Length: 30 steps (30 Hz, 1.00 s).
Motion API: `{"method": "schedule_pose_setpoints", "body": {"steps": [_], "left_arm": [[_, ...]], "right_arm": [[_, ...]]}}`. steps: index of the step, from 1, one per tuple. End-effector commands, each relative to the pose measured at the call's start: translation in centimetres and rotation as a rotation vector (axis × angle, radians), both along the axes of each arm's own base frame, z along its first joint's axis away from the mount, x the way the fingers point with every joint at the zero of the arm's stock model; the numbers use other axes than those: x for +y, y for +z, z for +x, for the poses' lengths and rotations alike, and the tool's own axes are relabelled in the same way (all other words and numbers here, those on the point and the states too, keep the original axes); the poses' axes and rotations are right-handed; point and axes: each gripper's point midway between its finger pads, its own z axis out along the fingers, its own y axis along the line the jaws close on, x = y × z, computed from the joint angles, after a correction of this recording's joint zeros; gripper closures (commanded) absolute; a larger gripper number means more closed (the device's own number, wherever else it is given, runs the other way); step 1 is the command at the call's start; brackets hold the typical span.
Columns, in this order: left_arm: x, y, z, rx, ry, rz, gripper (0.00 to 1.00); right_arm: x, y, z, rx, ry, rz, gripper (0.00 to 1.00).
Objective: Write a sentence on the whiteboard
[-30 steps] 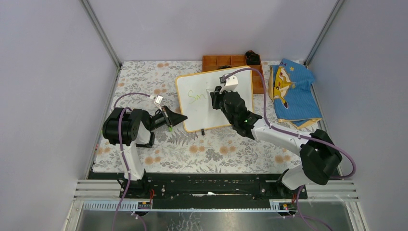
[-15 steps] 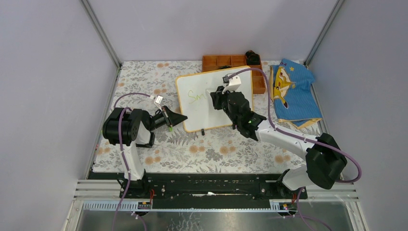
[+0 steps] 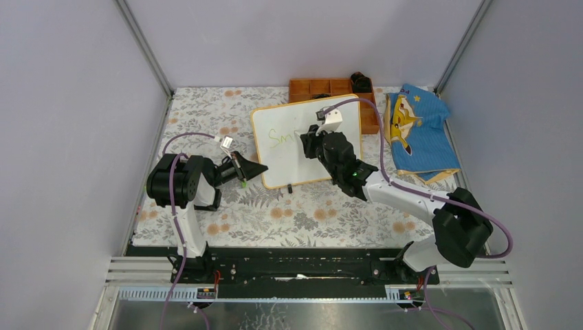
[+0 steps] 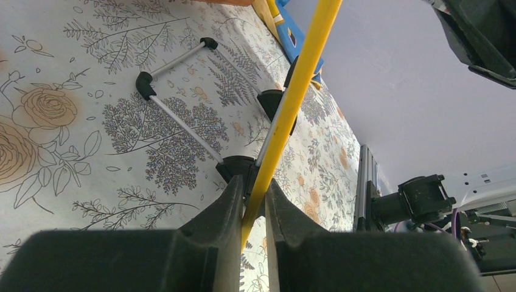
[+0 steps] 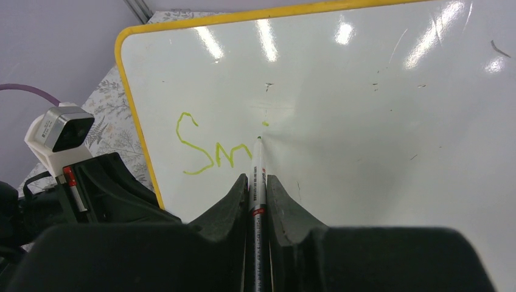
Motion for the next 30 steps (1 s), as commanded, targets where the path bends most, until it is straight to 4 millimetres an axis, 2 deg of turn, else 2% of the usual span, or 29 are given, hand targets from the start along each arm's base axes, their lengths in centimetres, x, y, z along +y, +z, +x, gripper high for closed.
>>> {"method": "schedule_pose_setpoints", "body": {"steps": [1, 12, 30], "left_arm": [[0.4, -1.1, 0.7, 0.013, 0.052, 0.019, 1.00], [0.4, -1.1, 0.7, 0.014, 0.051, 0.020, 1.00], [0.4, -1.1, 0.7, 0.014, 0.051, 0.021, 1.00]], "right_arm": [[-0.3, 0.8, 0.9, -0.013, -0.037, 0.019, 1.00], [-0.5, -0.5, 1.2, 0.006, -0.057, -0.009, 1.00], [-1.8, -3.2, -0.4, 0.058, -0.054, -0.034, 1.00]]}}
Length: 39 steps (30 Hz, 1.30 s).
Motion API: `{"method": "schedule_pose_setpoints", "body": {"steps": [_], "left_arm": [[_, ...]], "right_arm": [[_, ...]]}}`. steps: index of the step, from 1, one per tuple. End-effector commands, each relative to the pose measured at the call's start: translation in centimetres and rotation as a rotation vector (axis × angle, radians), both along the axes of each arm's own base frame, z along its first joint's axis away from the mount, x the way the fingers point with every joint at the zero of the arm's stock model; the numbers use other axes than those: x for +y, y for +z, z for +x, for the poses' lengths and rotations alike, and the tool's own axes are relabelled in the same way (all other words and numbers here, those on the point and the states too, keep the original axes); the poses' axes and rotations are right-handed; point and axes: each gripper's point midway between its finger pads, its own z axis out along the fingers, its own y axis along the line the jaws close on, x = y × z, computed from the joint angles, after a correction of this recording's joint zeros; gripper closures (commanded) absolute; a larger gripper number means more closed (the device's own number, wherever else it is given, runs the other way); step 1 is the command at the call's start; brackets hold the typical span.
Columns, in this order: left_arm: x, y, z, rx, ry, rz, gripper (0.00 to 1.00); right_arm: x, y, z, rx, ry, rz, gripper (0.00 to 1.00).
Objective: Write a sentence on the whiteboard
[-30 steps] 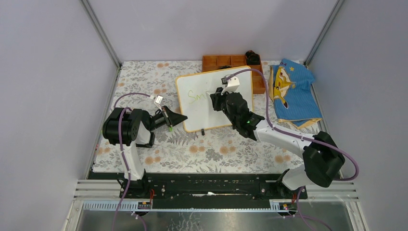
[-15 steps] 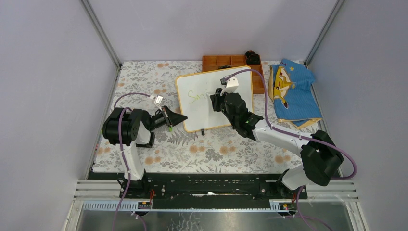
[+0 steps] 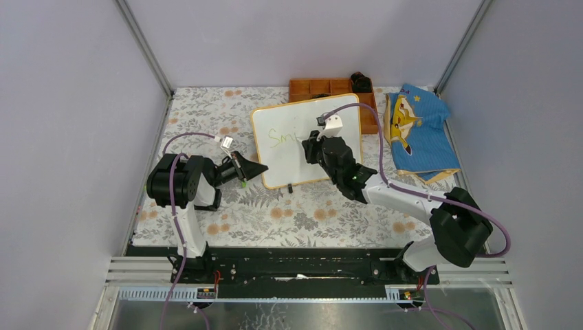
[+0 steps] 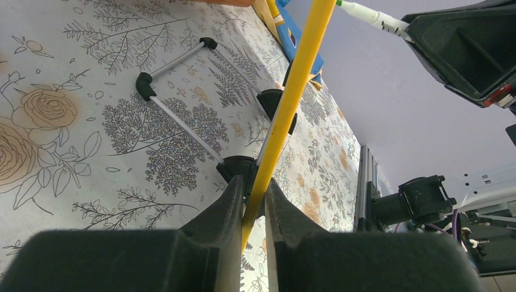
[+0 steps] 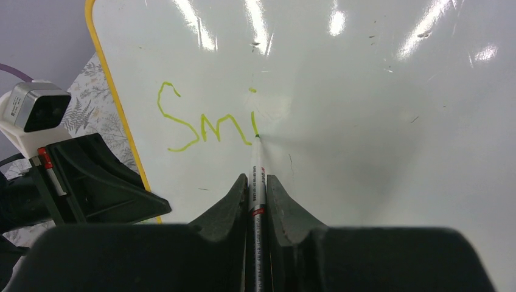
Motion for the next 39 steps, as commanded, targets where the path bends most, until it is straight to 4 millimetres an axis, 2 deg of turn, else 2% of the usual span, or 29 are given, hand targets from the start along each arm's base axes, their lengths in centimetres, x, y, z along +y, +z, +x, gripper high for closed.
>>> {"method": "schedule_pose_setpoints", "body": {"steps": [1, 7, 12, 21, 26, 31, 35, 39], "left_arm": [[0.4, -1.1, 0.7, 0.014, 0.050, 0.020, 1.00], [0.4, -1.1, 0.7, 0.014, 0.050, 0.020, 1.00], [0.4, -1.1, 0.7, 0.015, 0.050, 0.020, 1.00], [0.4, -1.2, 0.7, 0.016, 0.049, 0.020, 1.00], [0.4, -1.2, 0.7, 0.018, 0.049, 0.021, 1.00], [0.3, -1.2, 0.6, 0.016, 0.047, 0.023, 1.00], [0.4, -1.2, 0.7, 0.016, 0.049, 0.024, 1.00], [0.3, -1.2, 0.7, 0.017, 0.047, 0.024, 1.00]], "right_arm": [[-1.4, -0.7, 0.0, 0.011, -0.044, -0.010, 1.00], [-1.8, -1.2, -0.5, 0.022, -0.043, -0.008, 1.00], [-1.8, -0.9, -0.6, 0.020, -0.044, 0.003, 1.00], [-1.8, 4.2, -1.3, -0.044, -0.026, 0.112, 1.00], [-2.1, 6.4, -1.7, -0.069, -0.025, 0.160, 1.00], [-3.6, 6.8, -1.4, -0.095, -0.082, 0.141, 1.00], [-5.5, 6.8, -0.3, -0.077, -0.125, 0.176, 1.00], [-5.5, 7.0, 0.4, -0.083, -0.117, 0.171, 1.00]]}}
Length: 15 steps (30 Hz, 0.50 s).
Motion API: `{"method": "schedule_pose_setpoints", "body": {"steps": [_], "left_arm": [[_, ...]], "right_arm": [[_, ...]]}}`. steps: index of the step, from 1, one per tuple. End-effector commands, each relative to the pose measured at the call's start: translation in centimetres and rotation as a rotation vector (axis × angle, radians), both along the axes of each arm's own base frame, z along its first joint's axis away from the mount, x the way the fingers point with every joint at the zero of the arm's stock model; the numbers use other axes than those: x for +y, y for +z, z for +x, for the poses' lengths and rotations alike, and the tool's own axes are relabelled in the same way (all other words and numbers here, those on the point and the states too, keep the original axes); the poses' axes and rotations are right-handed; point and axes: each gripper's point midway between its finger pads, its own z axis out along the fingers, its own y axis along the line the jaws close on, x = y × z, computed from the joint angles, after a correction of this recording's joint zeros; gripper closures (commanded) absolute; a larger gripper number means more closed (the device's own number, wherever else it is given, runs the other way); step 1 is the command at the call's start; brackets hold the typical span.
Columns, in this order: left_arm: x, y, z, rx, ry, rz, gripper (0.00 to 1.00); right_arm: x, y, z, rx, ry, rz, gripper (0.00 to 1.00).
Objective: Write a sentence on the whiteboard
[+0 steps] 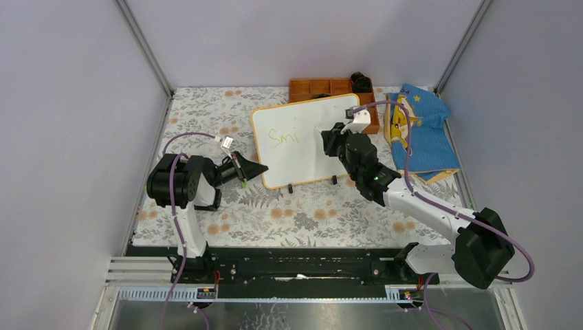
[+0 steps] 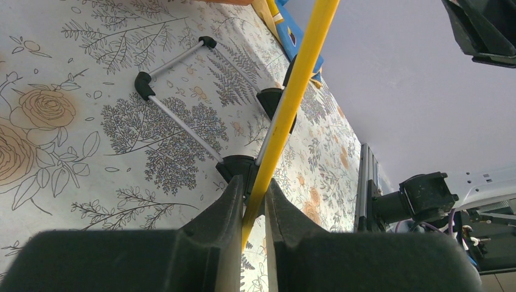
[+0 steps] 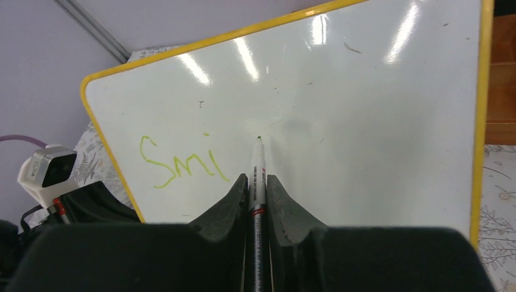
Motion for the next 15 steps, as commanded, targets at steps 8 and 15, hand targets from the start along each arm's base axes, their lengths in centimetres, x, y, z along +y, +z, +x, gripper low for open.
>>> {"method": "schedule_pose_setpoints", "body": {"steps": [8, 15], "left_arm": [[0.4, -1.2, 0.7, 0.022, 0.051, 0.021, 1.00], [0.3, -1.2, 0.7, 0.023, 0.050, 0.020, 1.00]], "right_arm": [[1.8, 3.4, 1.4, -0.065, 0.060, 0.049, 1.00], [3.2, 3.8, 2.1, -0.072, 0.091, 0.047, 1.00]]}}
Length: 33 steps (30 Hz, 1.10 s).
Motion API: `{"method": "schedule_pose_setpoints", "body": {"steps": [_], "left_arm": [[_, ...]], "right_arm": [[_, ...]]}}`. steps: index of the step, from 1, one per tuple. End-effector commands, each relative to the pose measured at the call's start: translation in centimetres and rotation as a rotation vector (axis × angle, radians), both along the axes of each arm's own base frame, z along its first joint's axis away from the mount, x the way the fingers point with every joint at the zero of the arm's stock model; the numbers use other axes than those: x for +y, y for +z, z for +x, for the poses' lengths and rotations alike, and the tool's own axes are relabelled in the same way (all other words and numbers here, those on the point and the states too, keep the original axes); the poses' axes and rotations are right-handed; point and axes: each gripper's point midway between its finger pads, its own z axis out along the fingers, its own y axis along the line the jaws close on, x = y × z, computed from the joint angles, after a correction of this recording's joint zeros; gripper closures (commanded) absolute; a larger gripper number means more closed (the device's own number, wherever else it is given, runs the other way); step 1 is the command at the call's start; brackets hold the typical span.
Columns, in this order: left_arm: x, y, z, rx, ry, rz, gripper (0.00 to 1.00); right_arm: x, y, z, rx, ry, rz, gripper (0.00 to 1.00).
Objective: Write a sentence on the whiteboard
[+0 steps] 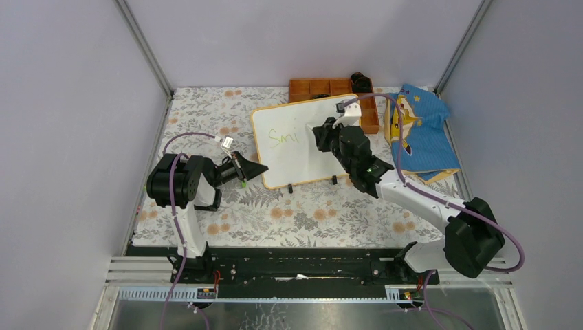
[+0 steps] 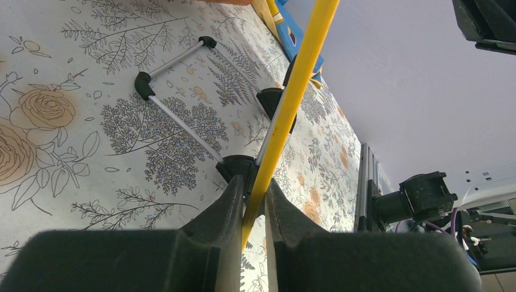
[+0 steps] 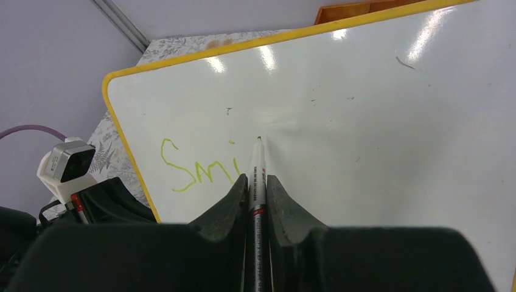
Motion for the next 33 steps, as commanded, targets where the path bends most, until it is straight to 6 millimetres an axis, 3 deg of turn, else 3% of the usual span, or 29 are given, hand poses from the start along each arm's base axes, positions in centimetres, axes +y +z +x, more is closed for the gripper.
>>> {"method": "schedule_pose_setpoints", "body": {"steps": [1, 14, 22, 33], "left_arm": [[0.4, -1.2, 0.7, 0.025, 0.051, 0.020, 1.00], [0.4, -1.3, 0.7, 0.027, 0.051, 0.020, 1.00], [0.4, -1.2, 0.8, 0.024, 0.055, 0.022, 1.00], [0.5, -1.2, 0.8, 0.024, 0.058, 0.022, 1.00]], "right_arm": [[1.7, 3.8, 0.7, -0.084, 0.038, 0.051, 1.00], [3.2, 3.9, 2.1, -0.085, 0.040, 0.031, 1.00], [2.8, 1.7, 2.8, -0.037, -0.006, -0.012, 1.00], [1.1, -0.9, 1.7, -0.004, -0.030, -0.061, 1.00]]}}
